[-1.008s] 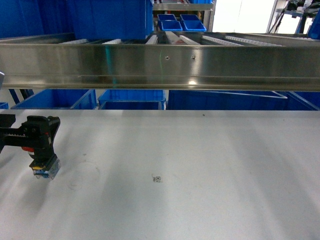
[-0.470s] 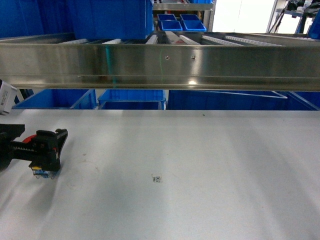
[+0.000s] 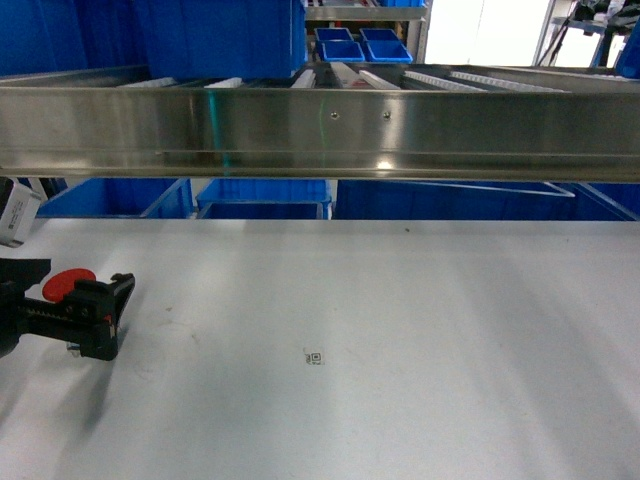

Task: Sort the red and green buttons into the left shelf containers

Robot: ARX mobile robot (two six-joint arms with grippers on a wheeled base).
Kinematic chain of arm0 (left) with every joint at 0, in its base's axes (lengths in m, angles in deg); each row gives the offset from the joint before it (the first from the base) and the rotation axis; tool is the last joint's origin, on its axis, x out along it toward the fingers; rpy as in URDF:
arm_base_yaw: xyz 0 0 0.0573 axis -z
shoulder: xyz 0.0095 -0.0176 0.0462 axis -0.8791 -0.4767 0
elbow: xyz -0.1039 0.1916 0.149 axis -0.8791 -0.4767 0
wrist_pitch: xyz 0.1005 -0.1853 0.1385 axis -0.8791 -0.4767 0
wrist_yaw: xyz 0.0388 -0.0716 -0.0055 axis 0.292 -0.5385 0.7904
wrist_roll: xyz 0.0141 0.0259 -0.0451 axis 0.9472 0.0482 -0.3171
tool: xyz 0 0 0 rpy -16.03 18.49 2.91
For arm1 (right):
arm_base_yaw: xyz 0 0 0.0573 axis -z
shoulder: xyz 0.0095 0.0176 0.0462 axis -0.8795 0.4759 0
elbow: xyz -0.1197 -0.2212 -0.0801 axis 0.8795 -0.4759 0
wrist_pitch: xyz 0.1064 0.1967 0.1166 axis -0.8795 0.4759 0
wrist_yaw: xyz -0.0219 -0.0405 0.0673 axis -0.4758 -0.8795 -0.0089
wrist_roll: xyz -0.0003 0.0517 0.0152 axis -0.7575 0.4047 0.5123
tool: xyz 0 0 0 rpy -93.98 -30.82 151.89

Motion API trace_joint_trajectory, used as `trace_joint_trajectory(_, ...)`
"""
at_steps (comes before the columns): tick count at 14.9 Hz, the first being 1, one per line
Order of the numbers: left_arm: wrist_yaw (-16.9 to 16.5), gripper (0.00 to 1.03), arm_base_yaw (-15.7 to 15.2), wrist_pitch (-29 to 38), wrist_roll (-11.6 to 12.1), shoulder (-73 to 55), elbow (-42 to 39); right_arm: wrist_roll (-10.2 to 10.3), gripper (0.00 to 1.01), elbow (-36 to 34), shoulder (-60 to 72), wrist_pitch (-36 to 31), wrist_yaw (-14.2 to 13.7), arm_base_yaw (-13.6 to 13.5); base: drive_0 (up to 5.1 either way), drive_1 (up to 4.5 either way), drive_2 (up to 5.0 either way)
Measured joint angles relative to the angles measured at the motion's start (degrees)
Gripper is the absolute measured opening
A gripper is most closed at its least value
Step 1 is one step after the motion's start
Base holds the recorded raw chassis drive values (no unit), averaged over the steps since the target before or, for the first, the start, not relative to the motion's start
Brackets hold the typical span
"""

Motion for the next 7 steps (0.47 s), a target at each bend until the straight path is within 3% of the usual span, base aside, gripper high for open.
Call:
trace_joint_trajectory(4,0.5,0.96,-0.3,1.2,1.0,-0.2,0.0,0.0,0.26,0.0,0.0,0.0,0.0,0.0,0.0,0.00,0.0)
trace_joint_trajectory(7,0.6,0.62,-0.4,1.9,1.4,-0.5,0.0,0.0,0.26,0.0,0.0,0.0,0.0,0.0,0.0,0.00,0.0)
